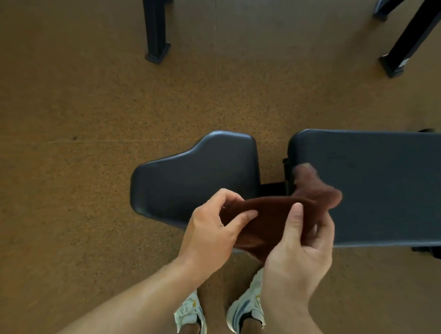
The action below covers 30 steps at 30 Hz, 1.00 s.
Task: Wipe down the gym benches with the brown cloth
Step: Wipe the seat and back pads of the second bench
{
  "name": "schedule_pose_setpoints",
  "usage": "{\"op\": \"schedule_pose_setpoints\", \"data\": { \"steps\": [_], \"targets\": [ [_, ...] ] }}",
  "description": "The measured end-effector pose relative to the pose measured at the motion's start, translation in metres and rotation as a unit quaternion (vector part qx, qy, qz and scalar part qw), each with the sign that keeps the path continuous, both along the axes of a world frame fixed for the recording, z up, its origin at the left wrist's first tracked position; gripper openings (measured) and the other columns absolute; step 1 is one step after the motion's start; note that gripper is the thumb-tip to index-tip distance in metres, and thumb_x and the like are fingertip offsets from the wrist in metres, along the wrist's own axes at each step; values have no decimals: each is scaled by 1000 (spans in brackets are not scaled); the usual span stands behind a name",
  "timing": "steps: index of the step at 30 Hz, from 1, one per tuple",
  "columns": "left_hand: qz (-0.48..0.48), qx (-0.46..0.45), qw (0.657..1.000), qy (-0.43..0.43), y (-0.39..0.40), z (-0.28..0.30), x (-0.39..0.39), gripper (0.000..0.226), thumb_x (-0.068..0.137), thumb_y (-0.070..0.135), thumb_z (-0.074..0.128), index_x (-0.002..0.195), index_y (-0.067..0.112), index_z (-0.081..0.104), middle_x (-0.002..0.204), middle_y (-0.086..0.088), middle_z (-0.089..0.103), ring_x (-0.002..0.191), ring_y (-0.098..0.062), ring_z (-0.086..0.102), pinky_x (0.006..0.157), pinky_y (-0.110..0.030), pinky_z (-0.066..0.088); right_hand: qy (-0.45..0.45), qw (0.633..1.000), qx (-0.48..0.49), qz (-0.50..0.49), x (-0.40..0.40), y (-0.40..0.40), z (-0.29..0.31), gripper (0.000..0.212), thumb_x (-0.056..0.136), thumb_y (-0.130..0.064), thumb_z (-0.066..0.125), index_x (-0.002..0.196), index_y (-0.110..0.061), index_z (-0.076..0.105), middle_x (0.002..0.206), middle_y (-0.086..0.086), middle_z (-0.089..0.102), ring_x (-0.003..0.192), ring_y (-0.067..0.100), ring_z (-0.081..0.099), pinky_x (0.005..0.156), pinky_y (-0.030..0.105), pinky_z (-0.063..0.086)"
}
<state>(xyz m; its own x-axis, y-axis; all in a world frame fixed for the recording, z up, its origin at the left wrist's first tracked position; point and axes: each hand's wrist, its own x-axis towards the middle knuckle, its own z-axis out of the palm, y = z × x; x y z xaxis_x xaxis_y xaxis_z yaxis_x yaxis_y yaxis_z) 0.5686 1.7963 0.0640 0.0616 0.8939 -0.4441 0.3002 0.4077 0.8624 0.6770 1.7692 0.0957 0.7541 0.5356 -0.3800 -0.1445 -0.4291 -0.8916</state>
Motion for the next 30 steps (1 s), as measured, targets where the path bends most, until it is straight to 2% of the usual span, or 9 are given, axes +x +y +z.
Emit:
{"op": "schedule_pose_setpoints", "data": {
  "steps": [3, 5, 8, 11, 16, 20, 24, 27, 30],
  "targets": [
    [14, 76, 989, 127, 3, -14, -21, 31, 94, 39, 68, 124, 36, 59, 123, 16, 65, 118, -3, 59, 102, -38, 52, -36, 974, -40, 218, -11, -8, -9, 43, 96, -54, 64, 139, -47, 60, 126, -27, 70, 118, -7, 64, 99, 21, 51],
    [30, 81, 965, 247, 8, -24, -44, 53, 100, 40, 58, 149, 28, 43, 157, 6, 42, 148, -11, 32, 124, -40, 27, -76, 894, -149, 416, -16, -5, -27, 55, 95, -74, 51, 148, -58, 47, 150, -30, 53, 138, -9, 46, 114, 29, 44],
    [17, 58, 931, 359, 20, -38, -83, 66, 104, 43, 44, 161, 21, 20, 171, -1, 10, 158, -16, 0, 128, -41, 1, -217, 762, -213, 571, -30, 9, -69, 74, 100, -76, 28, 165, -46, 9, 175, -16, 2, 160, 6, -3, 132, 40, 6],
    [4, -35, 940, 339, 35, -57, -117, 74, 103, 57, 33, 163, 28, 0, 172, 1, -1, 158, -16, -7, 128, -47, -3, -203, 778, -197, 560, -54, 26, -100, 77, 100, -75, 19, 165, -40, -4, 176, -9, -13, 159, 10, -22, 130, 43, -14],
    [30, -155, 968, 197, 49, -66, -131, 72, 97, 74, 22, 159, 47, -4, 171, 6, 3, 158, -25, 6, 125, -57, 10, -243, 817, -84, 515, -96, 62, -113, 74, 96, -65, 31, 163, -34, 28, 175, -7, 15, 162, 11, -3, 132, 42, -5],
    [71, -173, 966, 177, 57, -63, -130, 65, 101, 67, 15, 160, 42, 10, 171, 2, 12, 158, -23, 3, 126, -55, 5, -299, 746, 7, 595, -114, 121, -111, 49, 97, -57, 39, 126, -30, 67, 129, -9, 71, 136, 14, 54, 125, 42, 23],
    [55, -196, 944, 261, 62, -67, -133, 66, 103, 63, 10, 161, 34, 19, 170, 1, 17, 158, -23, -1, 126, -55, 0, -317, 675, -53, 664, -82, 185, -119, 41, 100, -59, 40, 105, -28, 67, 95, -5, 71, 96, 23, 66, 93, 40, 47],
    [57, -186, 943, 271, 61, -66, -129, 68, 102, 63, 10, 161, 30, 19, 170, 1, 17, 158, -24, -4, 126, -55, -3, -256, 782, -93, 561, -40, 201, -134, 42, 103, -57, 42, 119, -28, 68, 113, -2, 69, 111, 24, 62, 103, 46, 47],
    [61, -198, 945, 253, 64, -69, -130, 69, 102, 62, 10, 161, 29, 19, 170, 0, 16, 158, -25, -5, 126, -54, -3, -232, 859, -105, 445, -23, 160, -147, 54, 102, -60, 43, 145, -31, 56, 151, -5, 54, 150, 21, 36, 126, 47, 23]
  ]
}}
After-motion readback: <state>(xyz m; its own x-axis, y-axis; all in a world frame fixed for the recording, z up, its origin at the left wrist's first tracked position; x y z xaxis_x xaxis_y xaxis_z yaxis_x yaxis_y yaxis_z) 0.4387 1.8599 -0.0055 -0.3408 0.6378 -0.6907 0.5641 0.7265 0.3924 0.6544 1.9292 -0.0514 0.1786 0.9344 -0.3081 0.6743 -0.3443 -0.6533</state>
